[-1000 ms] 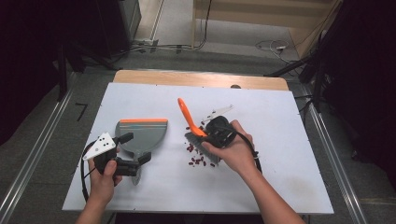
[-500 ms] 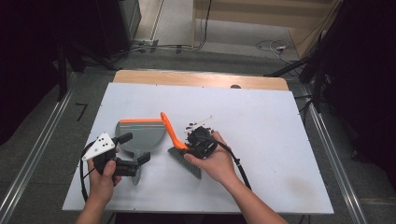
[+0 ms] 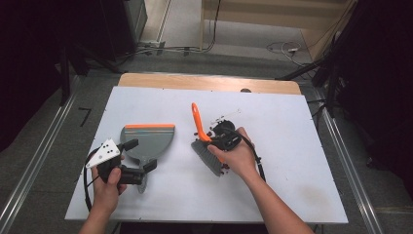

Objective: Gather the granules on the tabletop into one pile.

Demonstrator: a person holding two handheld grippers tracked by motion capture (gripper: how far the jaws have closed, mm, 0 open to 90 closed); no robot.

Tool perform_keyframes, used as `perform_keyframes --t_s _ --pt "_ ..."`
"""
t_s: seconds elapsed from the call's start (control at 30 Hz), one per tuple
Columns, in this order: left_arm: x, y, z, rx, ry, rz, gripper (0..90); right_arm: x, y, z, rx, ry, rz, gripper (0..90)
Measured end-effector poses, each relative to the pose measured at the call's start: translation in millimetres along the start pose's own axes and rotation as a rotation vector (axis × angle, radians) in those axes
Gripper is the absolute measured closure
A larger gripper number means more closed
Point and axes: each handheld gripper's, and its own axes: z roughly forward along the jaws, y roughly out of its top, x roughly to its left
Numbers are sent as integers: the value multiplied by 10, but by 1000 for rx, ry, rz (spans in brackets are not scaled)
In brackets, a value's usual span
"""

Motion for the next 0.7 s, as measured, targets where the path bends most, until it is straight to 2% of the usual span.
perform_keyframes --t_s 0.07,0.33,0.53,0.7 --pt "3 -1 -2 -1 0 0 0 -100 2 -31 -11 -29 9 683" --pt "11 -5 -7 -1 3 -4 0 -268 -3 -83 -21 -57 48 683" --pt "4 -6 -6 -1 2 -3 0 -342 -10 -103 -31 -70 63 682" --pt "0 -3 -8 0 1 -2 0 -337 2 -145 -40 -73 83 686"
